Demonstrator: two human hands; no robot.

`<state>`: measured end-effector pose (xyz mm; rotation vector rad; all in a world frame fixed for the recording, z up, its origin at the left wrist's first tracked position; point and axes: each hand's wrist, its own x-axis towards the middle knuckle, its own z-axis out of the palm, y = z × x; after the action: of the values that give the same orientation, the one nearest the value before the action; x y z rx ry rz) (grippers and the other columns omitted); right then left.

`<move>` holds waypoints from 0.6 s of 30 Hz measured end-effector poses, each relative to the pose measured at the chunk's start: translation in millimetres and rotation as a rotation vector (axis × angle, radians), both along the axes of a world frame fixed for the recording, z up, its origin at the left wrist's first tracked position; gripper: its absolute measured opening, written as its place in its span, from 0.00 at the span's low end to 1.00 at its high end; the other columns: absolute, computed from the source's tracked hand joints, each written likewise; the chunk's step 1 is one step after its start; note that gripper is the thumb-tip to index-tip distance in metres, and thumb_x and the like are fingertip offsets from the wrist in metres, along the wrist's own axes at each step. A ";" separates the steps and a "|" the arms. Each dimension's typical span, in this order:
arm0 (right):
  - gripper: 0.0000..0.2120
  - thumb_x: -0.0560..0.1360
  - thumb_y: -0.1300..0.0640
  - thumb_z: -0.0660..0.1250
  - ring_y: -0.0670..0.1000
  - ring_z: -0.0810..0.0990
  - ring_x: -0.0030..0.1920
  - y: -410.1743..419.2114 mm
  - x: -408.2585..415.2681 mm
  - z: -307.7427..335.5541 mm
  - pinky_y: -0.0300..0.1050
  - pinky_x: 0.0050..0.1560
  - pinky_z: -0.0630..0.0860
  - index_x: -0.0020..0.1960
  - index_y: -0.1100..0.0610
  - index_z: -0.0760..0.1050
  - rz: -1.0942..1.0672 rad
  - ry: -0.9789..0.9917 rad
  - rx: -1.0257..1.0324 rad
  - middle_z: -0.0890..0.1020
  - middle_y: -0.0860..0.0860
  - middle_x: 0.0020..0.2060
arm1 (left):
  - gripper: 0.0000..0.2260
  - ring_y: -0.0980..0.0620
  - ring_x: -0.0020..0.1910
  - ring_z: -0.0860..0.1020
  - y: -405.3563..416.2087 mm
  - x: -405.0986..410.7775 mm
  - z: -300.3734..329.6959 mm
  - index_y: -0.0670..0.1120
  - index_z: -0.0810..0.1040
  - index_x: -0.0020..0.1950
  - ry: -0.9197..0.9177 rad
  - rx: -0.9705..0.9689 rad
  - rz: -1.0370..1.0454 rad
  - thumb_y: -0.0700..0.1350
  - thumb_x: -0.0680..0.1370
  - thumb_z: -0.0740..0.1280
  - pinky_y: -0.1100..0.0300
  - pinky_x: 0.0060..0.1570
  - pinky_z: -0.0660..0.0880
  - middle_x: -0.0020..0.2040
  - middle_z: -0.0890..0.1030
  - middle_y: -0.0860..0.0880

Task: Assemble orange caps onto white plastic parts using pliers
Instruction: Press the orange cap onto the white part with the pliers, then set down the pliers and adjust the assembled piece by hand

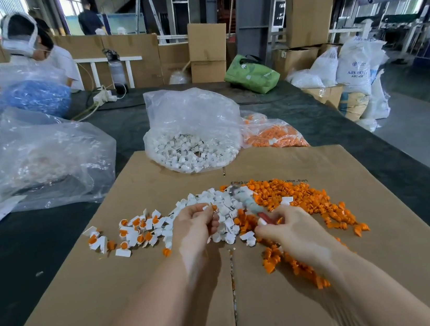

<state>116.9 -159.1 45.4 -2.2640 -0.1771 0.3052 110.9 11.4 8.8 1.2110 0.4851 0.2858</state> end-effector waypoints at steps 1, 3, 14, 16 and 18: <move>0.14 0.73 0.46 0.67 0.49 0.78 0.41 -3.6 4.8 -4.7 0.45 0.38 0.73 0.48 0.56 0.71 -0.054 -0.099 -0.117 0.76 0.51 0.42 | 0.03 0.55 0.27 0.73 0.2 -3.3 -1.4 0.41 0.74 0.47 -0.003 0.025 -0.011 0.34 0.78 0.63 0.67 0.27 0.72 0.32 0.77 0.46; 0.18 0.74 0.44 0.65 0.54 0.75 0.52 -10.4 12.5 -13.7 0.49 0.51 0.73 0.55 0.56 0.70 -0.145 -0.228 -0.301 0.76 0.52 0.50 | 0.04 0.57 0.26 0.74 -1.9 -10.3 -6.9 0.42 0.76 0.48 -0.004 0.083 -0.041 0.35 0.78 0.63 0.67 0.28 0.72 0.31 0.77 0.47; 0.30 0.74 0.31 0.51 0.55 0.64 0.67 -19.5 21.0 -40.7 0.57 0.69 0.56 0.67 0.51 0.67 -0.192 -0.408 -0.836 0.70 0.52 0.64 | 0.10 0.65 0.29 0.73 -9.2 -24.4 -20.9 0.56 0.79 0.54 0.009 0.496 -0.215 0.43 0.80 0.61 0.74 0.32 0.69 0.36 0.78 0.53; 0.23 0.77 0.40 0.58 0.56 0.67 0.66 -9.9 12.9 -42.4 0.59 0.68 0.56 0.68 0.50 0.68 -0.123 -0.610 -0.758 0.71 0.52 0.64 | 0.10 0.64 0.29 0.73 -9.4 -24.0 -22.0 0.57 0.79 0.54 0.004 0.550 -0.235 0.44 0.81 0.61 0.73 0.32 0.69 0.36 0.78 0.52; 0.18 0.73 0.57 0.71 0.57 0.77 0.55 3.9 4.5 -48.2 0.58 0.56 0.71 0.62 0.53 0.76 0.042 -0.841 -0.490 0.79 0.52 0.55 | 0.11 0.63 0.30 0.74 -10.7 -23.1 -21.6 0.56 0.80 0.53 -0.008 0.582 -0.250 0.43 0.81 0.61 0.71 0.33 0.69 0.34 0.78 0.54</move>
<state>121.4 -155.2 -2.9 -2.7448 -0.6373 -0.6763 87.8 0.7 -12.8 1.8187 0.2399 0.2219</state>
